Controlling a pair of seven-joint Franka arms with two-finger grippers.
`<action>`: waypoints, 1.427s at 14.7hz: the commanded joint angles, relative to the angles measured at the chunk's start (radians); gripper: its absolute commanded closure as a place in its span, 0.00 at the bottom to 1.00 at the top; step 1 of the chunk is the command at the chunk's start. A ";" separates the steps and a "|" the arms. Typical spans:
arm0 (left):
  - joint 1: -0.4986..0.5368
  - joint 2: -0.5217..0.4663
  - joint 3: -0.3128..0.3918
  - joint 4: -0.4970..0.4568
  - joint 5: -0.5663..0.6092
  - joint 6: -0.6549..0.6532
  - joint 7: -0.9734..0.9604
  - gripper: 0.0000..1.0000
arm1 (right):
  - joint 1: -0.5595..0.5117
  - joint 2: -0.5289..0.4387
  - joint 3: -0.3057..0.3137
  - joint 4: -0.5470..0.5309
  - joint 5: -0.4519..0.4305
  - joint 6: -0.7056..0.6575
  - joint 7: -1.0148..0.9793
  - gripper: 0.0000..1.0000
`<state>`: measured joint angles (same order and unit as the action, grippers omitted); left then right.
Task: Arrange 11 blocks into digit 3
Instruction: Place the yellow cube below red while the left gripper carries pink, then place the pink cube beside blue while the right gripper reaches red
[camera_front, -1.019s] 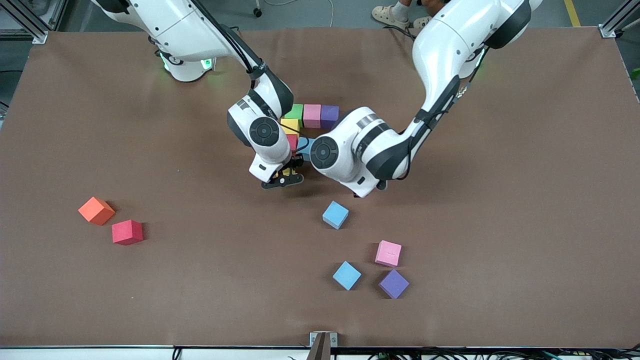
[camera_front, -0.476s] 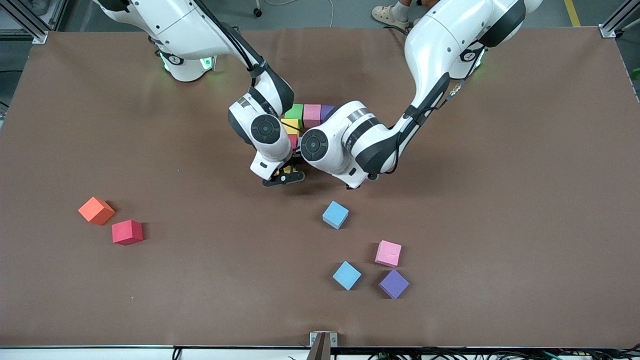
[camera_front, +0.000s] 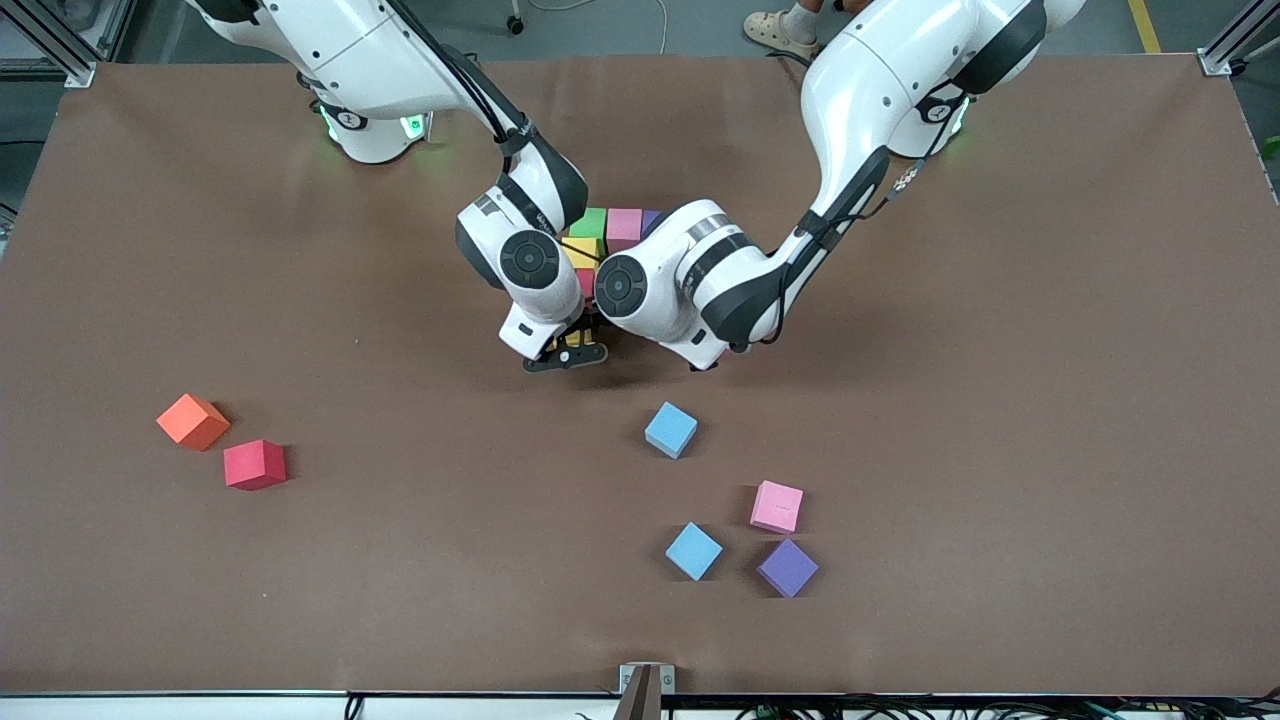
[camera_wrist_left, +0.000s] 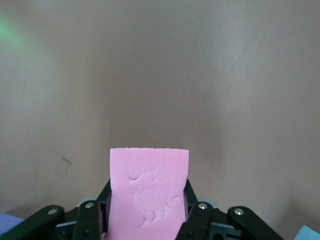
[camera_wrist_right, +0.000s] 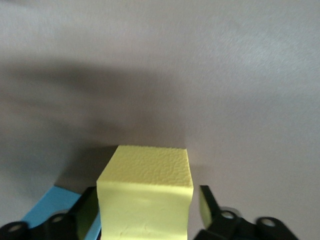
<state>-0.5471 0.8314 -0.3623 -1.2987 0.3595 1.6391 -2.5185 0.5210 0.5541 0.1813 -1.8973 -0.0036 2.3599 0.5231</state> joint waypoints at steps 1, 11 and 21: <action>-0.019 -0.009 0.008 -0.016 -0.031 -0.010 -0.019 0.96 | -0.059 -0.029 -0.003 0.026 0.016 -0.008 -0.001 0.00; -0.106 -0.006 0.008 -0.016 -0.033 -0.007 -0.086 0.96 | -0.412 -0.086 -0.046 0.191 -0.003 -0.143 -0.014 0.00; -0.313 0.074 0.102 -0.010 0.051 -0.004 -0.123 0.96 | -0.706 0.027 -0.046 0.271 -0.006 -0.140 -0.735 0.00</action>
<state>-0.8277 0.8920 -0.2877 -1.3131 0.3778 1.6336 -2.6334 -0.1560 0.5231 0.1174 -1.6809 -0.0052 2.2259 -0.0515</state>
